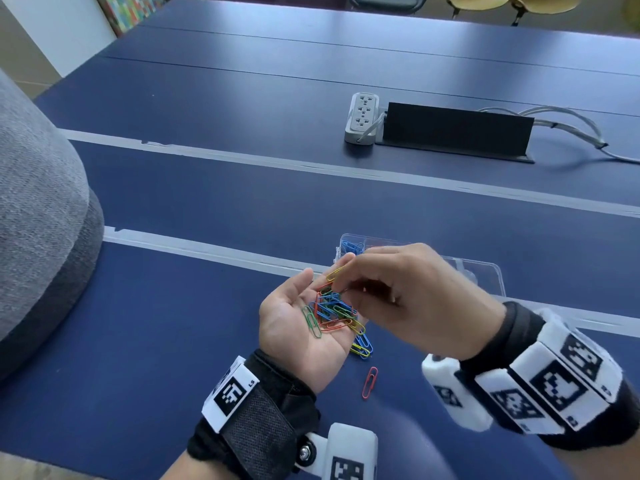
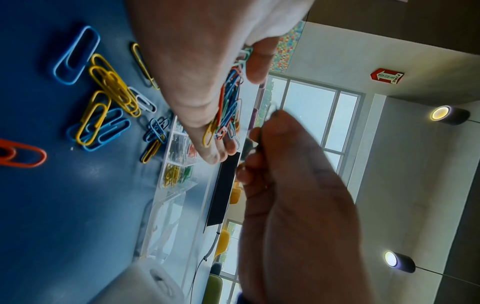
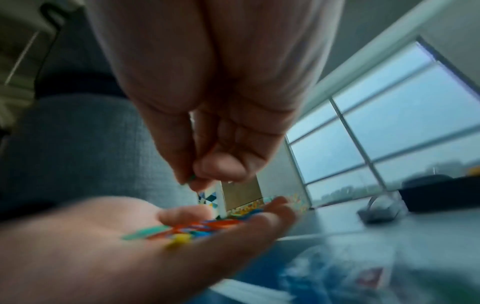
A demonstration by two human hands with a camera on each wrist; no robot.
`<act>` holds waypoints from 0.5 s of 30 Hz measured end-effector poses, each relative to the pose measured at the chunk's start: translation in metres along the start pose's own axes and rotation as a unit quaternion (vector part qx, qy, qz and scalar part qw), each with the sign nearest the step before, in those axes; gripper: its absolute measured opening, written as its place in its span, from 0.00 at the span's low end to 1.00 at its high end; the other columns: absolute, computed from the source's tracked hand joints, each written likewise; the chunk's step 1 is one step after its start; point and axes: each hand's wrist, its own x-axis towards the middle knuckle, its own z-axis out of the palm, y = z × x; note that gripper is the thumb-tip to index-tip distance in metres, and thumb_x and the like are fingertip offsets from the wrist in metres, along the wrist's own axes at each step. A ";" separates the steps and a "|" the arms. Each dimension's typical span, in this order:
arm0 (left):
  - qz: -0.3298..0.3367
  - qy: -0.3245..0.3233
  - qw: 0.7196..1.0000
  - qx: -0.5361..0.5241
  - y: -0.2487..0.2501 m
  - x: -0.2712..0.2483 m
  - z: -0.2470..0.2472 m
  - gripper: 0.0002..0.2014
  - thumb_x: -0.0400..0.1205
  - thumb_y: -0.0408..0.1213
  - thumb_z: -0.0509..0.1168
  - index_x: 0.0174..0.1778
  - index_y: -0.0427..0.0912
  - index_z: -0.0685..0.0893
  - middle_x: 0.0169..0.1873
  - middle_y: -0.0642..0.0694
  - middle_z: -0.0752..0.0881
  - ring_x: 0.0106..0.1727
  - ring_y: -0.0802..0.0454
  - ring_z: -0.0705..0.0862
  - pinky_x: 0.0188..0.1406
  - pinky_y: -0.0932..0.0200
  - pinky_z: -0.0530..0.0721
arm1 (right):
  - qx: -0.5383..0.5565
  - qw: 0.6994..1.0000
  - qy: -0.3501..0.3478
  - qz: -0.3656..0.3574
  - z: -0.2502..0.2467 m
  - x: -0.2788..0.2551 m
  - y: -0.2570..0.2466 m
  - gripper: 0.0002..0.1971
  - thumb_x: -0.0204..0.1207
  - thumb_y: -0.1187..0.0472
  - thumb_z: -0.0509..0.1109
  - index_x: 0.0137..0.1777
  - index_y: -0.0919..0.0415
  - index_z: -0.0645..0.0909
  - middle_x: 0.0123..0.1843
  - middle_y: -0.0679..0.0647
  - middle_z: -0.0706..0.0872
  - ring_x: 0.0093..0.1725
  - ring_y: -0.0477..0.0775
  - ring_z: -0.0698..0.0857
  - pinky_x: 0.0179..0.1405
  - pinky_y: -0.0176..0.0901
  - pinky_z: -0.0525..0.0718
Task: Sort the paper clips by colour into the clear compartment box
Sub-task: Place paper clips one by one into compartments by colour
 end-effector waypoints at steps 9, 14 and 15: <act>-0.026 0.006 0.999 0.029 0.001 -0.003 0.001 0.29 0.83 0.50 0.48 0.70 0.32 0.77 0.65 0.31 0.83 0.68 0.36 0.80 0.70 0.45 0.73 | -0.054 0.989 -0.052 0.129 0.028 0.008 -0.035 0.09 0.75 0.57 0.65 0.49 0.53 0.87 0.47 0.56 0.89 0.49 0.58 0.82 0.49 0.41 0.73; -0.016 0.009 0.999 0.036 -0.002 -0.001 -0.002 0.29 0.83 0.48 0.47 0.70 0.31 0.77 0.64 0.32 0.83 0.66 0.37 0.82 0.66 0.46 0.77 | -0.041 0.992 -0.015 0.118 0.038 0.008 -0.043 0.09 0.75 0.62 0.64 0.48 0.60 0.86 0.49 0.63 0.88 0.53 0.66 0.83 0.55 0.53 0.80; -0.016 0.008 0.999 0.033 -0.002 -0.001 -0.003 0.28 0.83 0.47 0.47 0.70 0.31 0.77 0.64 0.32 0.83 0.66 0.37 0.82 0.66 0.46 0.77 | -0.036 0.991 -0.017 0.129 0.039 0.009 -0.044 0.10 0.75 0.63 0.64 0.49 0.58 0.86 0.51 0.62 0.88 0.56 0.65 0.83 0.58 0.52 0.79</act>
